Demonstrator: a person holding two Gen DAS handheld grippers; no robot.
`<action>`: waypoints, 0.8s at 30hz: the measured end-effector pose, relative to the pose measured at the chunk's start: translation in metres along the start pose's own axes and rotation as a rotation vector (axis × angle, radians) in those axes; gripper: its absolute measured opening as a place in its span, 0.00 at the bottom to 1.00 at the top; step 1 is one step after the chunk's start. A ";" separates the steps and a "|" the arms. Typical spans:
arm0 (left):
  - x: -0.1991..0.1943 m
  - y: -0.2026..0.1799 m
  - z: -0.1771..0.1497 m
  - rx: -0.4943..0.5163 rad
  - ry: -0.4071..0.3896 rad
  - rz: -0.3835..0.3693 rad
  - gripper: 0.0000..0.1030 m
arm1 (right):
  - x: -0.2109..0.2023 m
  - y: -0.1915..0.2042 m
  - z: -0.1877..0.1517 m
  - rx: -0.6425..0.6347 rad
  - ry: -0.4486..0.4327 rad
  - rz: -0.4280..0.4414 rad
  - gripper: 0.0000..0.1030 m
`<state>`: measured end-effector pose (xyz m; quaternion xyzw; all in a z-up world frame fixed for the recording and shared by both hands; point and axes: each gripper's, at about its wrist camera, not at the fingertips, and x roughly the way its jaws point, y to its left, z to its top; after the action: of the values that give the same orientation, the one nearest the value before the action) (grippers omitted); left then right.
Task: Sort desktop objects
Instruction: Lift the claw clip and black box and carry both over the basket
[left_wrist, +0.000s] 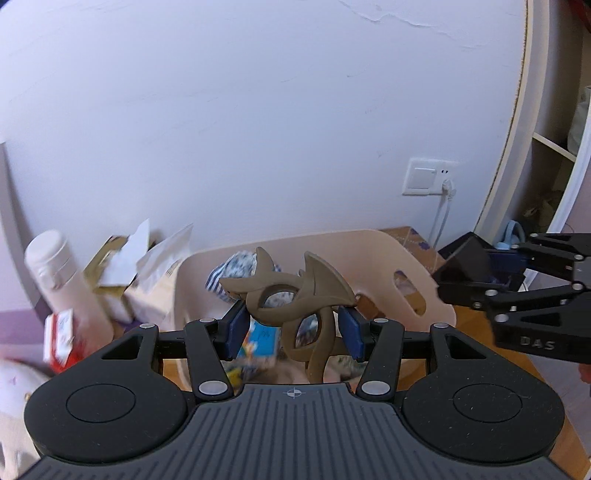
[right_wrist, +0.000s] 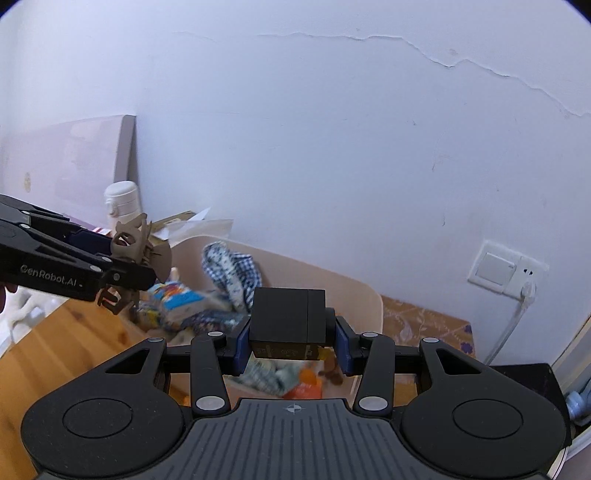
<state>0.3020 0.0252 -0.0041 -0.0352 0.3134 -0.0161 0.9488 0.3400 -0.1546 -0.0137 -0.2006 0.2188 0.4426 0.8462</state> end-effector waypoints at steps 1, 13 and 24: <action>0.005 -0.001 0.002 0.003 -0.001 0.001 0.52 | 0.006 -0.001 0.003 0.002 0.002 -0.010 0.41; 0.079 -0.004 0.004 0.005 0.116 0.024 0.52 | 0.067 0.002 0.013 -0.057 0.090 -0.068 0.41; 0.104 0.004 -0.008 0.019 0.191 0.048 0.53 | 0.116 0.005 -0.004 -0.030 0.230 -0.039 0.41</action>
<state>0.3810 0.0229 -0.0725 -0.0168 0.4031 0.0006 0.9150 0.3943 -0.0778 -0.0812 -0.2668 0.3038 0.4034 0.8209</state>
